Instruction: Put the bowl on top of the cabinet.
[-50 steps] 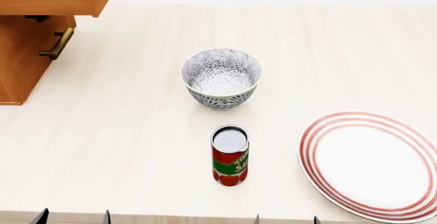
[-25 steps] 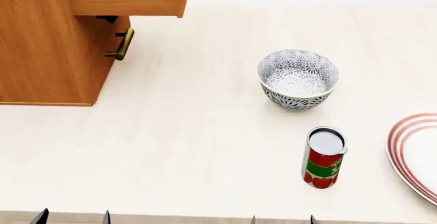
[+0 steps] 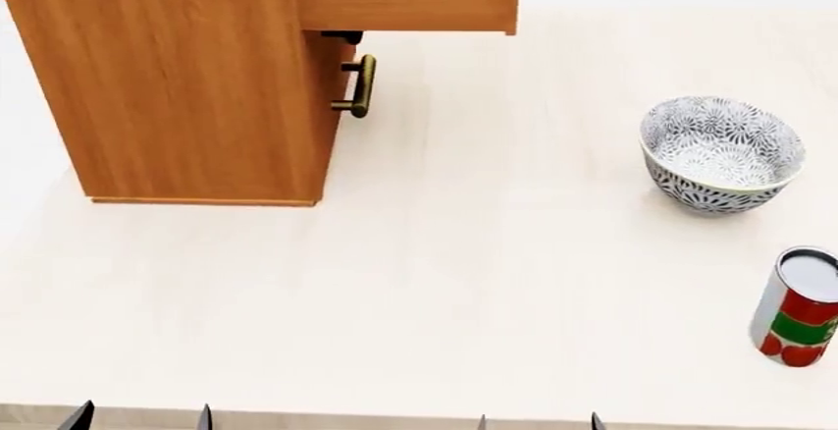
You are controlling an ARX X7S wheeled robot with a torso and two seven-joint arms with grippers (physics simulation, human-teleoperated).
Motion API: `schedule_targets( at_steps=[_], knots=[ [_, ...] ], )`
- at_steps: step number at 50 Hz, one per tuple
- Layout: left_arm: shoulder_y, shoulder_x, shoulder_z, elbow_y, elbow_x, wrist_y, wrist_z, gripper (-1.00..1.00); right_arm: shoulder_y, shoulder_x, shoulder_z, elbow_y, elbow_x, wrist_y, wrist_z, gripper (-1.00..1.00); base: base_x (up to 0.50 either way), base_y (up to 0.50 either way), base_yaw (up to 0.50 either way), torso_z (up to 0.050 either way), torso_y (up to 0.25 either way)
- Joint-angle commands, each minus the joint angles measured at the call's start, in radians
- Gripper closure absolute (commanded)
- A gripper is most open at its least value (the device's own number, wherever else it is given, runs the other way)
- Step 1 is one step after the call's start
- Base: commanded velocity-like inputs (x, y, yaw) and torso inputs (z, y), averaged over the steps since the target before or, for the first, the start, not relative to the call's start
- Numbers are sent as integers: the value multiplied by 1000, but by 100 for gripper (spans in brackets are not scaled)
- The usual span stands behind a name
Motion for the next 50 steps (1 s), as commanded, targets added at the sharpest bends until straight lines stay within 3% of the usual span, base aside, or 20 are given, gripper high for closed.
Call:
schedule_targets(
  at_steps=[1,13,24,30,34,38,39,41,42,43,45,50],
  knots=[
    [-1,-11,14,1,-12,1,-13,-100,2,11,-14,5,8,-4,12,-100,0,500,0,0,0],
    [-5,-21,26,-1,-20,-1,-25,-100,3,19,-21,1,24,-4,22,-100,0,481,0,0,0],
    [-11,-30,40,-8,-22,-6,-34,-100,15,20,-24,13,39,25,39,-100,0,0,0,0,0],
    [-55,-56,75,108,-24,-212,-28,-100,48,25,11,-147,94,283,104,-100,0,0,0,0,0],
    [-121,-71,-4,468,-170,-595,-59,-100,116,77,30,-559,122,636,169,-100,0,0,0,0,0],
    [-178,-94,-102,819,-265,-774,-120,-100,224,109,98,-925,158,935,231,-100,0,0,0,0,0],
    [-170,-93,-121,845,-284,-789,-124,-100,136,123,74,-895,106,794,243,-100,0,0,0,0,0],
    [-106,-96,-129,851,-264,-738,-125,-100,109,97,154,-981,169,833,236,-100,0,0,0,0,0],
    [-72,-103,-111,837,-235,-695,-121,-100,-13,95,127,-898,110,683,234,-100,0,0,0,0,0],
    [-58,-101,-109,832,-234,-677,-116,-100,23,99,137,-953,129,722,242,-100,0,0,0,0,0],
    [-13,-102,-94,841,-195,-624,-127,-100,-92,90,106,-867,89,522,231,-100,0,0,0,0,0],
    [25,-100,-72,822,-187,-556,-112,-100,-143,101,68,-826,53,430,228,-100,0,0,0,0,0]
  ],
)
